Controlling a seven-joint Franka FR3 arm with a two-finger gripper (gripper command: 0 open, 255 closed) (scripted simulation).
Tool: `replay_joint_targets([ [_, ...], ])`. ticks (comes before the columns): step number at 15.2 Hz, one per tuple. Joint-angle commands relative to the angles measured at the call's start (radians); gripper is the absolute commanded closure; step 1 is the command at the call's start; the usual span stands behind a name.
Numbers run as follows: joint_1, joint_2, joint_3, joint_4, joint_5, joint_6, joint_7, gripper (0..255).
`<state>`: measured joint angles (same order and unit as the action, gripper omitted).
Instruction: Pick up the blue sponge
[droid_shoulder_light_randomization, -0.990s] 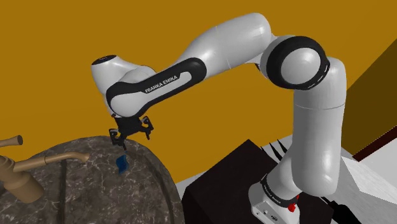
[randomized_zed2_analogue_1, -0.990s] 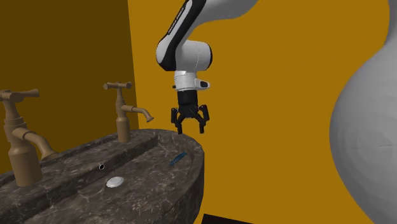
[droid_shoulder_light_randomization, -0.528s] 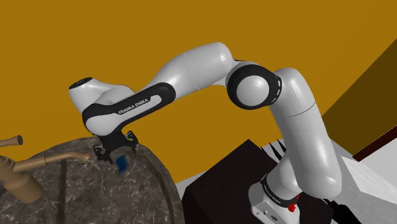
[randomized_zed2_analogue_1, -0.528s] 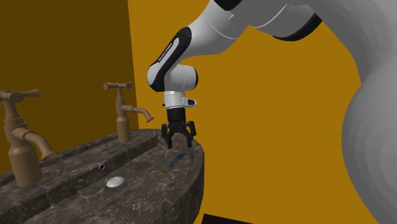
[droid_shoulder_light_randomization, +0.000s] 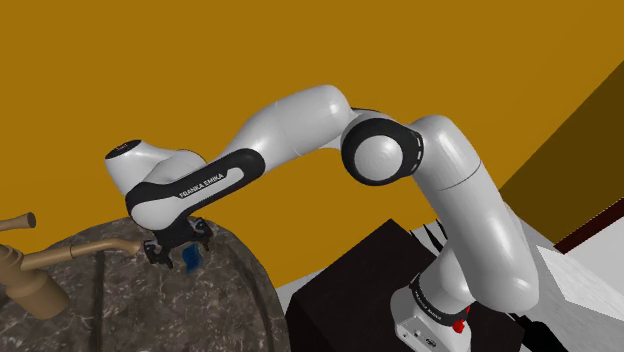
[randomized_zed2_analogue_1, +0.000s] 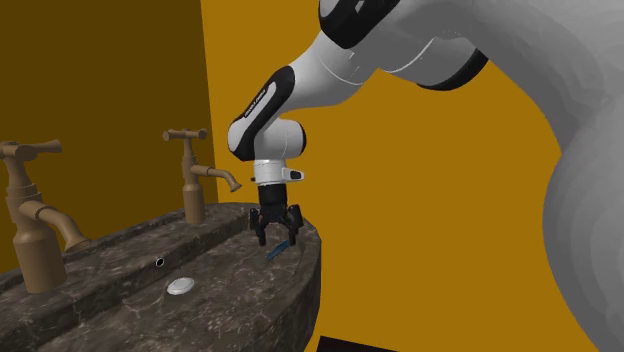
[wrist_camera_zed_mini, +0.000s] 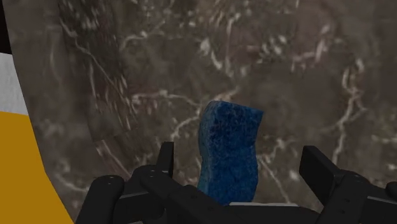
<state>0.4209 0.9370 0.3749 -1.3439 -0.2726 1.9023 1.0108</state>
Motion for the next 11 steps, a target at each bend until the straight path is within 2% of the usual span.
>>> replay_joint_targets([
  [1,-0.003,0.012,-0.007,-0.005,-0.005,0.010,0.000,0],
  [2,-0.002,0.015,-0.007,0.002,-0.004,0.005,-0.002,255],
  [11,-0.003,0.012,-0.007,-0.006,-0.005,0.010,0.000,255],
])
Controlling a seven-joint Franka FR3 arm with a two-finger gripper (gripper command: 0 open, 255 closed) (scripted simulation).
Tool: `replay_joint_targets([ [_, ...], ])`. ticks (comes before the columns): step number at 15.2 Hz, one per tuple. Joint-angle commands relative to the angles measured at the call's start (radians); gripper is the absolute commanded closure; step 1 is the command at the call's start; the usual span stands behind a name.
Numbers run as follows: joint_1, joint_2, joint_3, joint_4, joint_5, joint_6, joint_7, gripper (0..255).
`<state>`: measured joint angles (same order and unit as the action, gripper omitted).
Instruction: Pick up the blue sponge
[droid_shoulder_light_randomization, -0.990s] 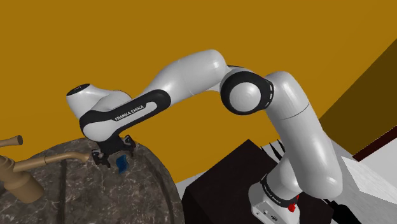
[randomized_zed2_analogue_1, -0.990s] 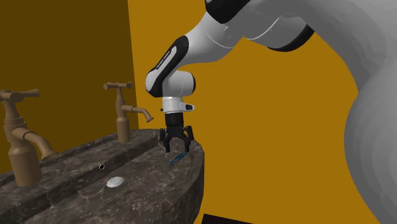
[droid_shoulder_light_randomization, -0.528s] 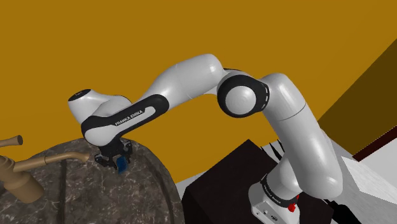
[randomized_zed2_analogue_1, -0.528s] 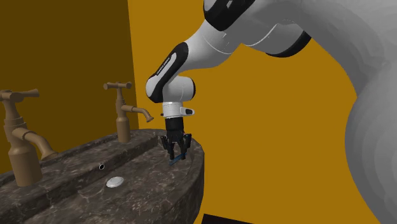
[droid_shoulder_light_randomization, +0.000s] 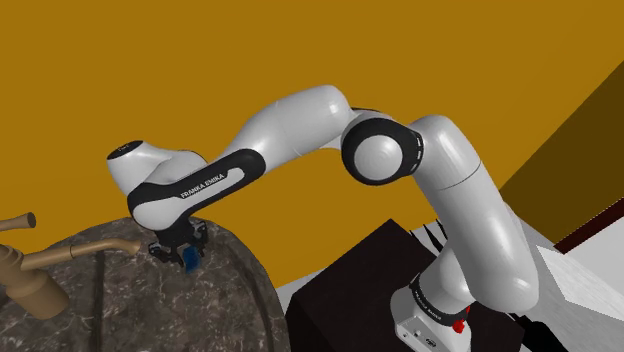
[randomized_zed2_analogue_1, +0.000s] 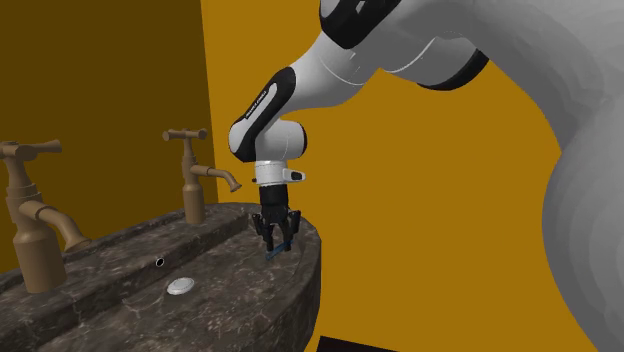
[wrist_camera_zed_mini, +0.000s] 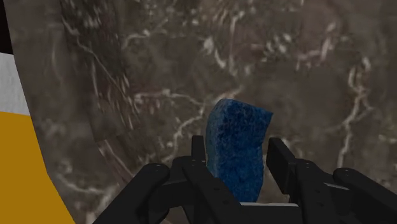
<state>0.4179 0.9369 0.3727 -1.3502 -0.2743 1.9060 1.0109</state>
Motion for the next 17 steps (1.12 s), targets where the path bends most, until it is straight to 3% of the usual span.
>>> replay_joint_targets([
  [1,-0.002,0.003,-0.003,-0.002,-0.001,-0.001,0.000,255],
  [17,-0.019,-0.115,0.024,-0.010,0.028,-0.109,-0.007,255],
])
